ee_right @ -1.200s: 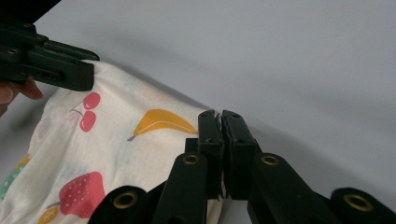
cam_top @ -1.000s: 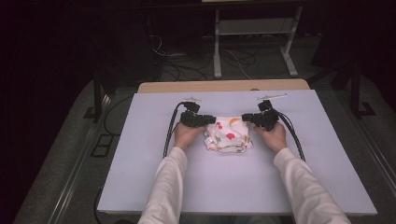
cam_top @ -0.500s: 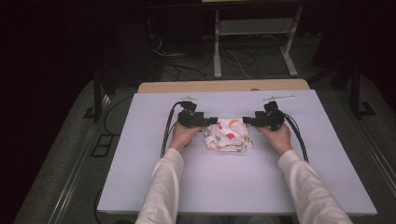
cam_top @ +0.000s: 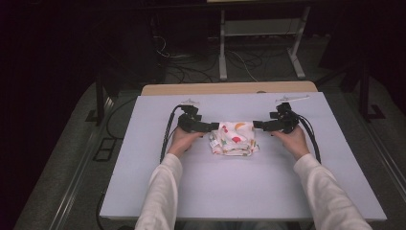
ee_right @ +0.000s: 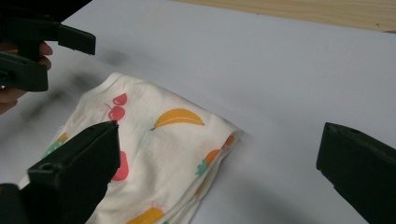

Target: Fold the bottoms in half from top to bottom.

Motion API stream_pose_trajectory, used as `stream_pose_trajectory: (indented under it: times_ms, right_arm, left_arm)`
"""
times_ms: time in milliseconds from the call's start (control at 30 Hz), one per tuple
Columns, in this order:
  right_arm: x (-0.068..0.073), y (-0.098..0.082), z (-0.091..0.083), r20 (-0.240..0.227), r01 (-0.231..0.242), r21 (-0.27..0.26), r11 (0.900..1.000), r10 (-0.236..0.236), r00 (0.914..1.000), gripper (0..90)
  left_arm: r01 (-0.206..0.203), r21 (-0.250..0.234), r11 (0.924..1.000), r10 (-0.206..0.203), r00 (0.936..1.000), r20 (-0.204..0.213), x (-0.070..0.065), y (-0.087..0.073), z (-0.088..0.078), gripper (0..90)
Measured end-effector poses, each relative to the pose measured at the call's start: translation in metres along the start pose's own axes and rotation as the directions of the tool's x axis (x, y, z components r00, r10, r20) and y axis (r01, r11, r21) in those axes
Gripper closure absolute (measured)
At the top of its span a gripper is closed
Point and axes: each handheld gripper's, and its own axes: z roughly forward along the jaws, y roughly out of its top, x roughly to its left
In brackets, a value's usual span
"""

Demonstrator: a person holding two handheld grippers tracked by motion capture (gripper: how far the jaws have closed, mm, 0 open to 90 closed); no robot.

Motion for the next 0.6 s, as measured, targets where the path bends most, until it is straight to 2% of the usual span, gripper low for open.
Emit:
stream_pose_trajectory:
  times_ms: [300, 500, 600]
  right_arm:
    - [0.004, -0.001, -0.014, 0.001, 0.018, -0.001, 1.0, -0.018, 0.9998, 0.0]
    - [0.005, -0.001, -0.024, 0.004, 0.02, -0.004, 1.0, -0.02, 0.9998, 0.0]
    - [0.006, -0.002, -0.029, -0.002, 0.013, -0.015, 1.0, -0.013, 0.9999, 0.0]
  left_arm:
    - [-0.022, 0.002, 0.9998, 0.022, 0.9996, -0.019, -0.003, 0.001, -0.017, 0.0]
    - [-0.043, -0.007, 0.999, 0.043, 0.9986, -0.03, -0.009, 0.003, -0.031, 0.0]
    - [-0.054, -0.009, 0.9985, 0.054, 0.9977, -0.04, -0.012, 0.0, -0.038, 0.0]
